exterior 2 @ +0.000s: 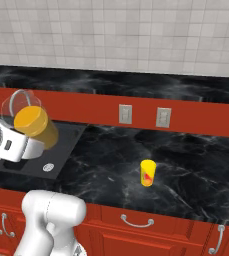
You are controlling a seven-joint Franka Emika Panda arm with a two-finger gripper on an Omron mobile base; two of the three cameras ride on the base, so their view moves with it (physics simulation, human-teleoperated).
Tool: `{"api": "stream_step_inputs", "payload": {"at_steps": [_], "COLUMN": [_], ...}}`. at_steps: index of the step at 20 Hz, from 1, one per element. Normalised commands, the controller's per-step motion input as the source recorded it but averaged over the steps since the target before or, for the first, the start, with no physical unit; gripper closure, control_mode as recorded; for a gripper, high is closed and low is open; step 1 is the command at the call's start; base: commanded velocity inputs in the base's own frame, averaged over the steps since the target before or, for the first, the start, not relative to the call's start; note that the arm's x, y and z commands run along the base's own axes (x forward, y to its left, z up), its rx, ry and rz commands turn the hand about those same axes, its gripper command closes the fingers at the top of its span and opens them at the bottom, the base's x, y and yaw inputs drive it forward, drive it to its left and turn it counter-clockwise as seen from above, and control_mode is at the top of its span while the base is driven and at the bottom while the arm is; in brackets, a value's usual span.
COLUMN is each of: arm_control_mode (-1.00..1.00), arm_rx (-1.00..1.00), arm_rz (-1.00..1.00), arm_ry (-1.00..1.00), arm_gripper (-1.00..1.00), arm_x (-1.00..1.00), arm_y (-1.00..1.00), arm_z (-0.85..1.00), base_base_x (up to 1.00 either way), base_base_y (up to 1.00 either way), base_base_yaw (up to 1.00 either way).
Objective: Place the pitcher and cup on the dining counter for serving.
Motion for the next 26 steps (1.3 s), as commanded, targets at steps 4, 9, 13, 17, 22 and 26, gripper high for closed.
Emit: {"api": "stream_step_inputs", "payload": {"at_steps": [4,9,13,17,22,26], "arm_control_mode": [1.0,1.0,1.0,1.0,1.0,1.0], "arm_rx": [0.0,0.0,0.0,0.0,0.0,0.0], "arm_rz": [0.0,0.0,0.0,0.0,0.0,0.0], "arm_ry": [0.0,0.0,0.0,0.0,0.0,0.0], "arm_gripper": [1.0,1.0,1.0,1.0,1.0,1.0], "arm_x": [0.0,0.0,0.0,0.0,0.0,0.0], "arm_y": [0.0,0.0,0.0,0.0,0.0,0.0], "arm_z": [0.0,0.0,0.0,0.0,0.0,0.0], "base_base_x": [-0.57,-0.56,-0.12,0.0,0.0,0.0], "base_base_y": [0.24,0.78,1.0,1.0,1.0,1.0], "base_base_yaw": [0.04,0.12,0.16,0.2,0.19,0.18]}}
